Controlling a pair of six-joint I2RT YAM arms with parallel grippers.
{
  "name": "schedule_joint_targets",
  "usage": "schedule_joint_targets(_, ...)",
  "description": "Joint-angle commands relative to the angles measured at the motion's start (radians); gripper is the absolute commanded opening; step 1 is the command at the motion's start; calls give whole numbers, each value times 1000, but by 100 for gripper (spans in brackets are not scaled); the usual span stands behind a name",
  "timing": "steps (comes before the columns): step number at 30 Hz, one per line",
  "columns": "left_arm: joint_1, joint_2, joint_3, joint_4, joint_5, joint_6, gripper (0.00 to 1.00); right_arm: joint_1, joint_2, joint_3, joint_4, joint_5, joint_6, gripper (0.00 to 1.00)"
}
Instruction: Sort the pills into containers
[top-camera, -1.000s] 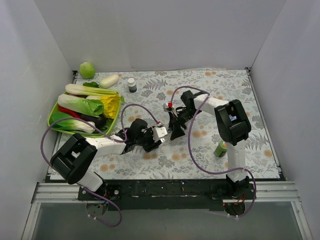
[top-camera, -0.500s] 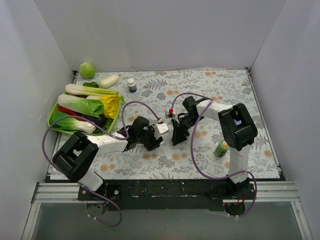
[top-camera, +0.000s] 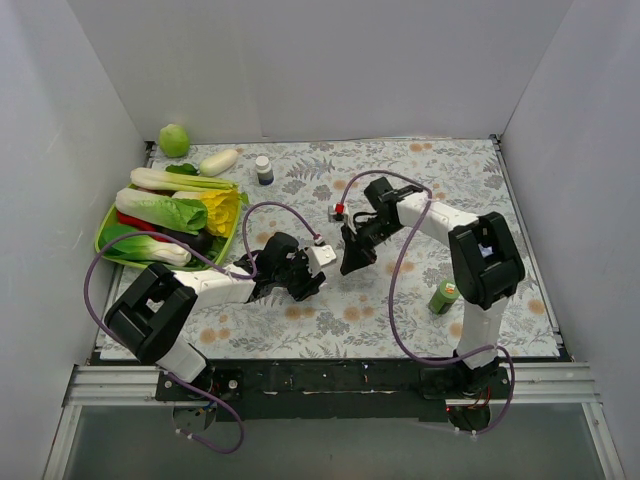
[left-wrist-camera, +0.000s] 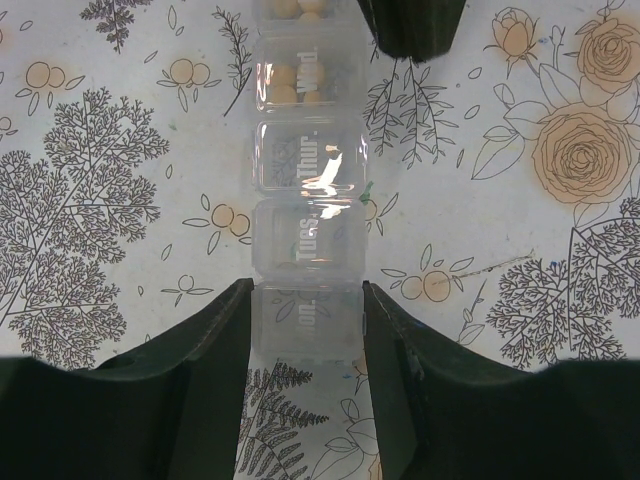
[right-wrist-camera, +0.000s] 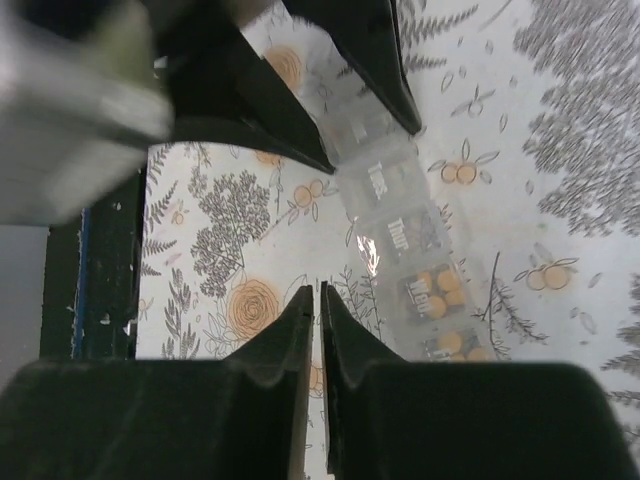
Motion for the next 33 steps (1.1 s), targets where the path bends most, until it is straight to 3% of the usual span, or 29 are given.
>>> schedule_joint_targets(1,-4,18,11,-55,-3,-3,13,6,-121,29,15,-13,49,5)
schedule_joint_targets(6,-4,16,7,-53,-5,-6,12,57,-204,-64,283,176,218,1)
schedule_joint_targets(19,-4,30,14,-53,-20,-19,9,88,-20,-124,304,486,312,1)
schedule_joint_targets(25,-4,33,21,-59,-22,-19,8,82,-34,-67,271,388,288,1)
schedule_joint_targets(33,-4,42,26,-68,-30,-19,7,71,-190,-10,239,285,275,1)
